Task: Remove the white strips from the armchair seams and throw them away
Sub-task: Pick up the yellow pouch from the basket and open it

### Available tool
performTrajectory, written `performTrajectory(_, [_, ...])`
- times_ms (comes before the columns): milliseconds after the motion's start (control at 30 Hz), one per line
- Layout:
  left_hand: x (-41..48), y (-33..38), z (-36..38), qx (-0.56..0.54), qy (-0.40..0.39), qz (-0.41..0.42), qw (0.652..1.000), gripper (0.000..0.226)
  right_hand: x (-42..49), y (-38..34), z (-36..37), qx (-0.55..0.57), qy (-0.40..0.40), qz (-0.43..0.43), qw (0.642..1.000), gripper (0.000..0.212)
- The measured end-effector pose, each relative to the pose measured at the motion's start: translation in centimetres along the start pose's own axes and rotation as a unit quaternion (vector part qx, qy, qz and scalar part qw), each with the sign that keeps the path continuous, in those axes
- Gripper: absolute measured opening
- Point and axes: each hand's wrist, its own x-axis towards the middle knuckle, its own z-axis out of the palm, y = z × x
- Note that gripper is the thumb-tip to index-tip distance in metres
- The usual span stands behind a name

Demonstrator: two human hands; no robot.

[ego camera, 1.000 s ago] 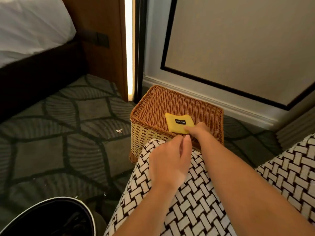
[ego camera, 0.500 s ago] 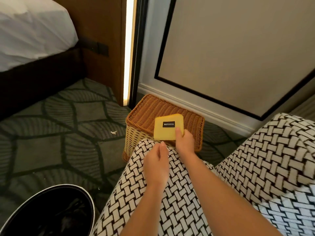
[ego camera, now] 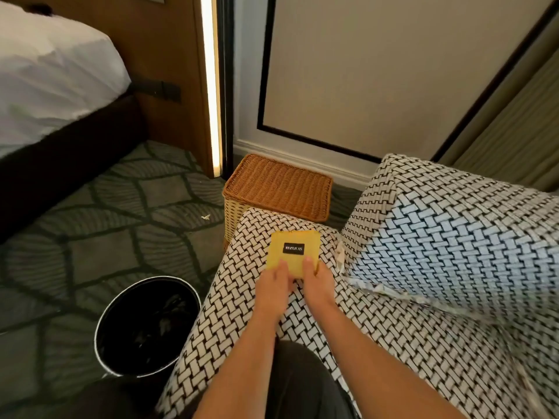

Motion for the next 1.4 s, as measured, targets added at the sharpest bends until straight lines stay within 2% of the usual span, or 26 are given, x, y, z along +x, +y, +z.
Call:
performTrajectory(100, [-2.2,0.1,-1.1,0.157,-0.067,0.021,0.985,0.054,-3.7,1.3,-1.9,-0.008,0.022,0.031,0.999,0.041])
performTrajectory(167, [-3.3,0.4,-1.8,0.218,-0.061,0.036,0.973,0.053,-5.7,1.2,-2.9,0.023,0.026,0.050,0.998,0.035])
performTrajectory(233, [-5.1,1.3,-2.1,0.249,-0.044,0.079,0.964,0.041,-7.9,0.6,-4.4,0.074,0.038,0.061,0.995,0.028])
performTrajectory(333, [-8.0,3.2,-1.8,0.205,-0.044,0.137,0.968,0.024,-10.3,-0.5,-5.9,0.120,0.048,0.071,0.989,0.030])
performTrajectory(467, [-11.3,5.3,-0.9,0.133,-0.049,0.203,0.969,0.032,-12.0,-2.4,-7.5,0.183,0.057,0.079,0.978,0.035])
performTrajectory(600, [-13.6,6.7,-0.6,0.171,-0.045,0.215,0.960,0.033,-13.9,-3.2,-9.3,0.190,0.084,0.071,0.976,0.041])
performTrajectory(700, [-15.2,7.1,-0.7,0.197,-0.056,0.229,0.952,0.028,-15.4,-3.0,-10.5,0.135,0.091,0.038,0.986,0.039])
performTrajectory(767, [-16.2,7.3,-0.9,0.214,-0.060,0.230,0.948,0.021,-16.1,-2.6,-11.1,0.105,0.090,0.015,0.990,0.041])
performTrajectory(833, [-17.0,7.5,-1.2,0.210,-0.066,0.225,0.949,0.018,-16.2,-2.6,-11.6,0.120,0.091,0.009,0.989,0.042])
performTrajectory(967, [-18.5,8.1,-1.7,0.121,-0.090,0.201,0.968,0.020,-17.0,-4.0,-13.7,0.199,0.105,0.026,0.974,0.042])
performTrajectory(1100, [-20.0,8.8,-2.0,0.070,-0.133,0.183,0.971,0.021,-18.8,-6.0,-17.2,0.221,0.108,-0.052,0.968,0.043])
performTrajectory(1200, [-20.8,8.7,-2.3,0.099,-0.177,0.179,0.963,0.017,-19.5,-7.1,-19.2,0.165,0.102,-0.127,0.973,0.038])
performTrajectory(1300, [-21.1,8.3,-2.2,0.137,-0.214,0.191,0.948,0.016,-19.1,-7.6,-19.9,0.095,0.048,-0.160,0.981,0.021])
performTrajectory(1400, [-20.8,8.0,-1.9,0.134,-0.235,0.181,0.945,0.021,-18.3,-7.6,-19.8,0.104,0.034,-0.169,0.979,0.032])
